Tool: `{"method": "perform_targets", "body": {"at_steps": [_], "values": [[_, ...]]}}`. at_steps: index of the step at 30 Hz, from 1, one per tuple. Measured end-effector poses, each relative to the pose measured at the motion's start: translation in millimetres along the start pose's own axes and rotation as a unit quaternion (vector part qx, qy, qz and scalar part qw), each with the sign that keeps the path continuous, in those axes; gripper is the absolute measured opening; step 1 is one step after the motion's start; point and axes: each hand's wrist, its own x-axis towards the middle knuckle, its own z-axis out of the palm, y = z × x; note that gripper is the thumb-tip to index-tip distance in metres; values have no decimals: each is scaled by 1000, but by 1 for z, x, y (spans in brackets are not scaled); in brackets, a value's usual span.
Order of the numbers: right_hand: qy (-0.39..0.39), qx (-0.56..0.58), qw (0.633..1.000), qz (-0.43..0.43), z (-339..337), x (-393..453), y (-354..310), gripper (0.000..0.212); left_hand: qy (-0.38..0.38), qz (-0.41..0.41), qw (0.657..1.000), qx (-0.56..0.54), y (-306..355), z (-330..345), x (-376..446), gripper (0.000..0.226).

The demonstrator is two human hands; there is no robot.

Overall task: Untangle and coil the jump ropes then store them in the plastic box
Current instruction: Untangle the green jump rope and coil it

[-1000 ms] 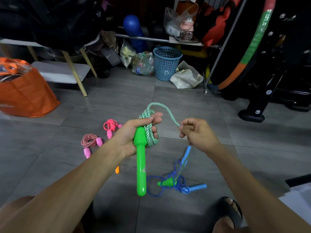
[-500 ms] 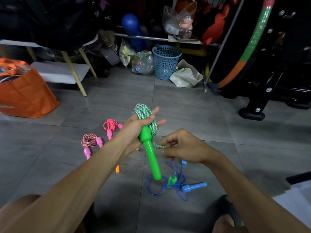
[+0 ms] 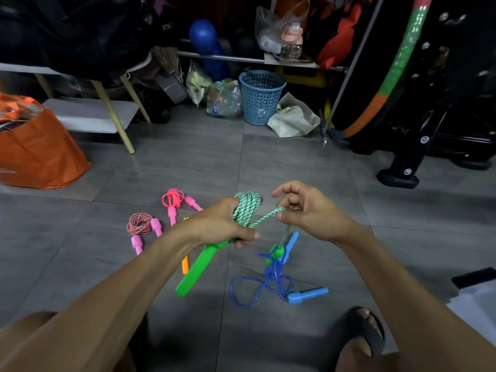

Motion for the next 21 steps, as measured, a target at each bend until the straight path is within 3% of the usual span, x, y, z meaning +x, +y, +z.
{"method": "perform_targets", "body": {"at_steps": [2, 6, 8, 9, 11, 12, 16, 21], "values": [[32, -136, 990, -14, 0, 5, 8, 24, 12, -18, 999, -45, -1, -1, 2, 43], [108, -356, 928, 25, -7, 10, 28, 11, -6, -35, 981, -190, 3, -5, -2, 22], [106, -256, 959, 62, -9, 11, 26, 18, -15, -37, 975, -218, 2, -7, -4, 28], [97, -128, 984, 73, -9, 11, 19, 17, -14, -37, 976, -215, 1, -8, -4, 25], [89, 69, 990, 84, -10, 10, 8, 14, -4, -30, 978, -209, -1, -10, -2, 9], [89, 68, 990, 83, -13, 11, 9, 14, -1, -24, 975, -220, -2, -11, -2, 5], [27, -129, 983, 128, -15, 12, 29, 15, 12, 7, 946, -325, 0, -13, -3, 7], [50, 21, 989, 136, -20, 13, 25, 8, 37, 58, 875, -479, -1, -21, -4, 15]]}}
